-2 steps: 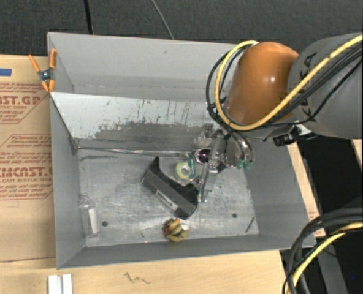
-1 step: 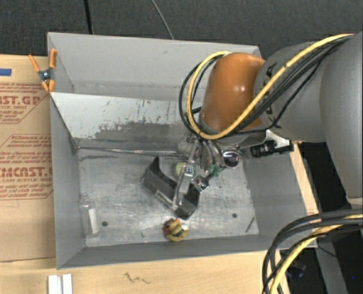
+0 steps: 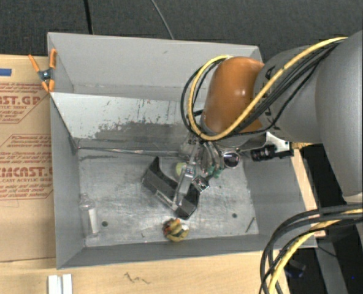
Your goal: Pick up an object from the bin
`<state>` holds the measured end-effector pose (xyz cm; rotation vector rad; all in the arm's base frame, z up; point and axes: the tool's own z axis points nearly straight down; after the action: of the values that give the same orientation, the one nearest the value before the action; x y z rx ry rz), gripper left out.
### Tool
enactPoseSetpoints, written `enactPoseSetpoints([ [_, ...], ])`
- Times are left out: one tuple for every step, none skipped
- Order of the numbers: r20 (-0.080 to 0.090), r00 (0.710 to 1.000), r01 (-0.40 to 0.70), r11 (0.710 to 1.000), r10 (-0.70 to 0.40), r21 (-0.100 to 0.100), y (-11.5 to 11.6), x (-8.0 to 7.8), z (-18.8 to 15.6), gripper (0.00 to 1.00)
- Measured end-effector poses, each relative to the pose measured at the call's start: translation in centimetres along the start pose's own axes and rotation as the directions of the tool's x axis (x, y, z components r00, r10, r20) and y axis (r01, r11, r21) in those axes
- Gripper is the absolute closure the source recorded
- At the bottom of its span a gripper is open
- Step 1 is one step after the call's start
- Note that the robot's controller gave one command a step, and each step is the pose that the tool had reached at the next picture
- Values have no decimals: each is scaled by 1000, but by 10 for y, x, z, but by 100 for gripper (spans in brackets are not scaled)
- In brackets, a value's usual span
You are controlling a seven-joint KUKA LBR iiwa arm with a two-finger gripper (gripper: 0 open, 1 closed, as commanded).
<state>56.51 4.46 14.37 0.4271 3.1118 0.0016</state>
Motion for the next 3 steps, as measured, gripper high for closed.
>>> enactPoseSetpoints([
  [2,982,-188,982,188,-1,11,18,46,0],
  [13,978,-209,978,209,-5,19,23,71,100],
  [13,978,-209,978,209,-5,19,23,71,100],
])
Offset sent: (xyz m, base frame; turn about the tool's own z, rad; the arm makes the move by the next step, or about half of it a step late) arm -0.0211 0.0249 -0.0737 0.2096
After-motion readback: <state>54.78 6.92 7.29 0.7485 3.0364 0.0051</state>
